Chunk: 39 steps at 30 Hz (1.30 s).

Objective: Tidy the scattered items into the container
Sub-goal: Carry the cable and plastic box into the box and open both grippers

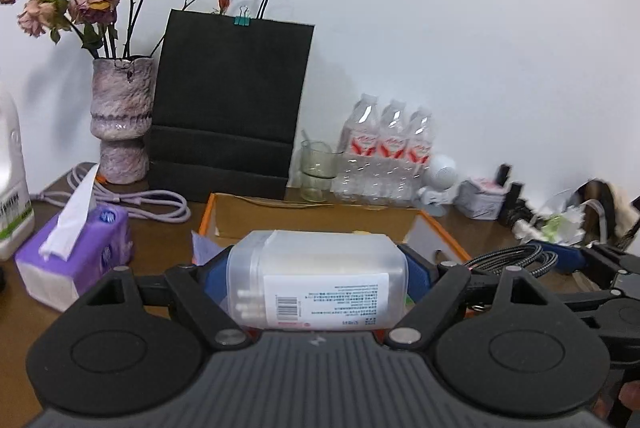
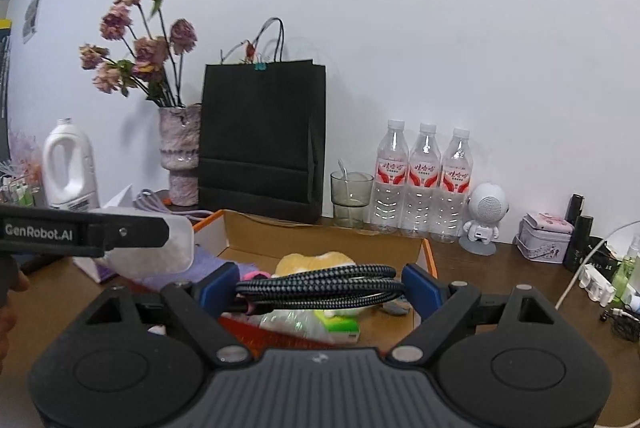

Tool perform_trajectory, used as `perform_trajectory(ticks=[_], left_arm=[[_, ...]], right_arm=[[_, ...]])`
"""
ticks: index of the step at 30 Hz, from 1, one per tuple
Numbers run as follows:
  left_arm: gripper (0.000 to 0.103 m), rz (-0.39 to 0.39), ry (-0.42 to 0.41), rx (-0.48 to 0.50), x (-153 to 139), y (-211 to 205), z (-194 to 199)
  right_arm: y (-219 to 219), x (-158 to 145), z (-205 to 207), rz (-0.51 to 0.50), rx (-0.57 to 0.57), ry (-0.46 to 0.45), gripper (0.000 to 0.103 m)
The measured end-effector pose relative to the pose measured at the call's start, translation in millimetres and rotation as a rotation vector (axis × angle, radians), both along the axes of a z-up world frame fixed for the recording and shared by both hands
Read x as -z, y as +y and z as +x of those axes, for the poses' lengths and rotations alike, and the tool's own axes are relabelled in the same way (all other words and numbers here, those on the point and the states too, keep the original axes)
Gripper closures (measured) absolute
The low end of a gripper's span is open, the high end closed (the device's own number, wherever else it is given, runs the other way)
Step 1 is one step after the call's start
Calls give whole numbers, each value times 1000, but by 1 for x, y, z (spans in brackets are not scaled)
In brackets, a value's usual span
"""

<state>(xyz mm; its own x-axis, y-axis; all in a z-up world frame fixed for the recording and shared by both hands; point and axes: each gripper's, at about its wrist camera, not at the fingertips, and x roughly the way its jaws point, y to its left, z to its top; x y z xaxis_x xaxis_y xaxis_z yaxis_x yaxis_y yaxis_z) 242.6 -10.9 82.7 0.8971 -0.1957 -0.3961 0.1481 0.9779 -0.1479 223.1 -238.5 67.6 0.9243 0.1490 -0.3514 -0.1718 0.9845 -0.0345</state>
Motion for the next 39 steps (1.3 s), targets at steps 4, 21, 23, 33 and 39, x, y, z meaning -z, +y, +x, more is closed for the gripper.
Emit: perform_trajectory(ticks=[4, 21, 23, 33, 39], left_arm=[[20, 48, 29, -7, 3, -6, 30], [18, 40, 231, -46, 77, -9, 102], [12, 45, 227, -45, 76, -11, 101], [0, 14, 128, -20, 36, -2, 67], [0, 23, 73, -3, 32, 21, 6]], right_arm=[[6, 8, 34, -21, 17, 36, 15], [-8, 78, 101, 74, 97, 228, 15], [-9, 75, 103, 78, 96, 243, 14], [-9, 52, 76, 55, 60, 235, 0], [-16, 34, 14, 37, 4, 185, 0]])
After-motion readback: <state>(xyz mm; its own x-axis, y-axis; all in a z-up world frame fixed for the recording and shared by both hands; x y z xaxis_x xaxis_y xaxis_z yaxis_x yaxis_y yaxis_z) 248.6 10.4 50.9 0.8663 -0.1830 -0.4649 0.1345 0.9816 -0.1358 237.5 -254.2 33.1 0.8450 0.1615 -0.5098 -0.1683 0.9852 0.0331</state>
